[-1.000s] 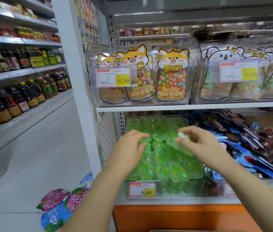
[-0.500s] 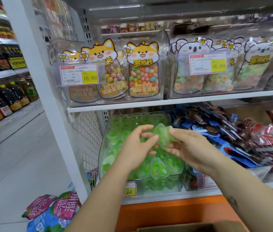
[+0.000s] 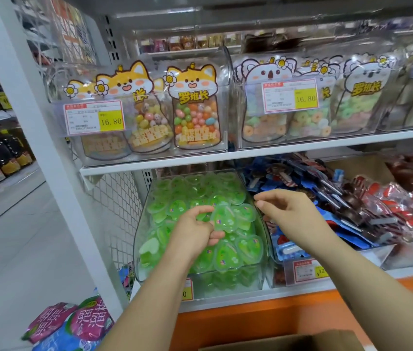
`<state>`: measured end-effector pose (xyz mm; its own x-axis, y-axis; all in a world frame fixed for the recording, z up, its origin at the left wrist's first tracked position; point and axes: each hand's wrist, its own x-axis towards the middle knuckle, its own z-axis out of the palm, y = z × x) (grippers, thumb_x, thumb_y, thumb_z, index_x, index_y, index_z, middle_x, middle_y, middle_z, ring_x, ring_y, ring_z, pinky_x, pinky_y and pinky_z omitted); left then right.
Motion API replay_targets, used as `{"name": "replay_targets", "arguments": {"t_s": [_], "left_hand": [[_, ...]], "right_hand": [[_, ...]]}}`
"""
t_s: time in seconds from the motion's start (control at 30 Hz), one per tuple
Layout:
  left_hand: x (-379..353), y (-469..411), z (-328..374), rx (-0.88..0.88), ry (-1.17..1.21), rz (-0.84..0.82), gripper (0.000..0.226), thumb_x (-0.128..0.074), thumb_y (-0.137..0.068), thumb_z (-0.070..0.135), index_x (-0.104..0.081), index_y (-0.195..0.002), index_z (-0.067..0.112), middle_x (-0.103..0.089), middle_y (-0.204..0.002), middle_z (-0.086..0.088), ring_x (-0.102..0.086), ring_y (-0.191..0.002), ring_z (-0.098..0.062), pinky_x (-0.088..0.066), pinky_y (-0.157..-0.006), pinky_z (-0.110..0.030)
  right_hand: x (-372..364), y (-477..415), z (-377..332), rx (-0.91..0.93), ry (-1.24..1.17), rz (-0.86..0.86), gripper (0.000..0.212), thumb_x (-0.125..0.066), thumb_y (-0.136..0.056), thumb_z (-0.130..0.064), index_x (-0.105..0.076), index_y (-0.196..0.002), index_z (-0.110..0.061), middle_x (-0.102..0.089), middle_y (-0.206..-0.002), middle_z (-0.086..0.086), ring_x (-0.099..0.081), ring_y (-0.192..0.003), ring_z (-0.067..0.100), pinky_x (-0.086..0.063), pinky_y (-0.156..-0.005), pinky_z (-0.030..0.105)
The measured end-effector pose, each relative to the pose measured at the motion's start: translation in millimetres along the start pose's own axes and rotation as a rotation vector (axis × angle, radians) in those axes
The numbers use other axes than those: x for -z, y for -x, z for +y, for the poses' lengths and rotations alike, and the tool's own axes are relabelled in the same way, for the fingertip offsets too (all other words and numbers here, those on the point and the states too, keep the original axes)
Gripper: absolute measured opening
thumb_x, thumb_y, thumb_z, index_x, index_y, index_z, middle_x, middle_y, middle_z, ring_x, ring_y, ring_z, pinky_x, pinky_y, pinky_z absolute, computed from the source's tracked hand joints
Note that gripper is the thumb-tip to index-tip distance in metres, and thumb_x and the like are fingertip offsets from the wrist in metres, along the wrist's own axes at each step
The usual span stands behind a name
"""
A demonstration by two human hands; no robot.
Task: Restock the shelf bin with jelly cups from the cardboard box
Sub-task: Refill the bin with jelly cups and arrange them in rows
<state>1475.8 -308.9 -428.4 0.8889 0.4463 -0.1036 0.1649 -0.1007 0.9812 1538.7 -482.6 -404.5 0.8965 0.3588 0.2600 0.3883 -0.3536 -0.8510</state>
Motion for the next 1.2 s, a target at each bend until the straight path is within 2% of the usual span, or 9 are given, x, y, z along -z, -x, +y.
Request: {"name": "replay_targets", "arguments": {"t_s": [0.17, 0.2, 0.27, 0.37, 0.6, 0.77, 0.83, 1.07, 1.2], "left_hand": [[-7, -2, -3, 0.051, -0.011, 0.016, 0.031, -0.043, -0.095, -0.005, -0.051, -0.114, 0.019, -0.063, -0.085, -0.005, -0.068, -0.062, -0.008, -0.056, -0.061, -0.021], [-7, -3, -3, 0.061, -0.001, 0.018, 0.031, -0.043, -0.095, -0.005, -0.050, -0.113, 0.019, -0.063, -0.086, -0.006, -0.068, -0.062, -0.008, -0.056, -0.061, -0.021], [-6, -4, -4, 0.075, 0.018, 0.025, 0.032, -0.042, -0.094, -0.006, -0.049, -0.112, 0.019, -0.062, -0.090, -0.007, -0.068, -0.061, -0.008, -0.056, -0.060, -0.022], [-6, -7, -5, 0.082, 0.009, 0.040, 0.032, -0.042, -0.093, -0.007, -0.050, -0.107, 0.021, -0.061, -0.100, -0.009, -0.069, -0.061, -0.008, -0.055, -0.058, -0.022], [-10, -12, -8, 0.092, 0.012, 0.041, 0.029, -0.041, -0.093, -0.005, -0.051, -0.105, 0.020, -0.063, -0.086, -0.005, -0.069, -0.061, -0.009, -0.056, -0.072, -0.033], [-10, -12, -8, 0.077, -0.004, 0.032, 0.027, -0.043, -0.096, 0.000, -0.048, -0.112, 0.021, -0.060, -0.100, -0.009, -0.068, -0.062, -0.008, -0.054, -0.054, -0.020], [-11, -12, -8, 0.077, -0.010, 0.031, 0.026, -0.044, -0.097, 0.002, -0.049, -0.116, 0.019, -0.058, -0.096, -0.008, -0.068, -0.062, -0.009, -0.052, -0.052, -0.019], [-8, -9, -9, 0.013, -0.165, 0.011, 0.030, -0.046, -0.098, 0.010, -0.047, -0.128, 0.016, -0.058, -0.091, -0.002, -0.067, -0.064, -0.009, -0.049, -0.050, -0.018], [-2, -8, -5, -0.020, -0.287, -0.024, 0.034, -0.048, -0.098, 0.013, -0.044, -0.132, 0.014, -0.060, -0.087, -0.002, -0.069, -0.068, -0.014, -0.056, -0.061, -0.029]], "right_hand": [[-5, 0, 6, 0.060, 0.200, -0.050, 0.018, -0.060, -0.090, -0.021, -0.070, -0.105, -0.020, -0.067, -0.094, -0.009, -0.055, -0.071, -0.001, -0.041, -0.063, 0.007], [-5, 0, 8, 0.097, 0.293, -0.069, 0.021, -0.060, -0.091, -0.021, -0.068, -0.110, -0.020, -0.067, -0.100, -0.009, -0.057, -0.082, 0.000, -0.043, -0.071, 0.008], [-7, 0, 14, 0.199, 0.549, -0.108, 0.030, -0.058, -0.091, -0.026, -0.063, -0.120, -0.025, -0.062, -0.120, -0.011, -0.050, -0.111, 0.011, -0.041, -0.095, 0.025], [-11, 1, 19, 0.264, 0.798, -0.159, 0.036, -0.052, -0.093, -0.036, -0.054, -0.129, -0.035, -0.050, -0.134, -0.022, -0.031, -0.125, 0.012, -0.030, -0.101, 0.033], [-18, 0, 22, 0.279, 0.838, -0.162, 0.038, -0.049, -0.094, -0.039, -0.050, -0.132, -0.036, -0.047, -0.136, -0.021, -0.028, -0.128, 0.011, -0.025, -0.101, 0.033], [-18, 0, 23, 0.295, 0.836, -0.154, 0.039, -0.048, -0.094, -0.040, -0.049, -0.133, -0.036, -0.046, -0.137, -0.021, -0.028, -0.128, 0.010, -0.023, -0.101, 0.031], [-19, 0, 22, 0.300, 0.832, -0.152, 0.039, -0.048, -0.094, -0.040, -0.049, -0.133, -0.036, -0.045, -0.138, -0.021, -0.028, -0.128, 0.010, -0.023, -0.101, 0.030], [-20, 1, 20, 0.318, 0.794, -0.128, 0.038, -0.048, -0.094, -0.039, -0.051, -0.131, -0.036, -0.047, -0.136, -0.022, -0.029, -0.127, 0.009, -0.022, -0.096, 0.028], [-19, 2, 19, 0.330, 0.789, -0.125, 0.037, -0.048, -0.094, -0.039, -0.051, -0.131, -0.037, -0.047, -0.135, -0.023, -0.030, -0.126, 0.009, -0.022, -0.095, 0.028]]}}
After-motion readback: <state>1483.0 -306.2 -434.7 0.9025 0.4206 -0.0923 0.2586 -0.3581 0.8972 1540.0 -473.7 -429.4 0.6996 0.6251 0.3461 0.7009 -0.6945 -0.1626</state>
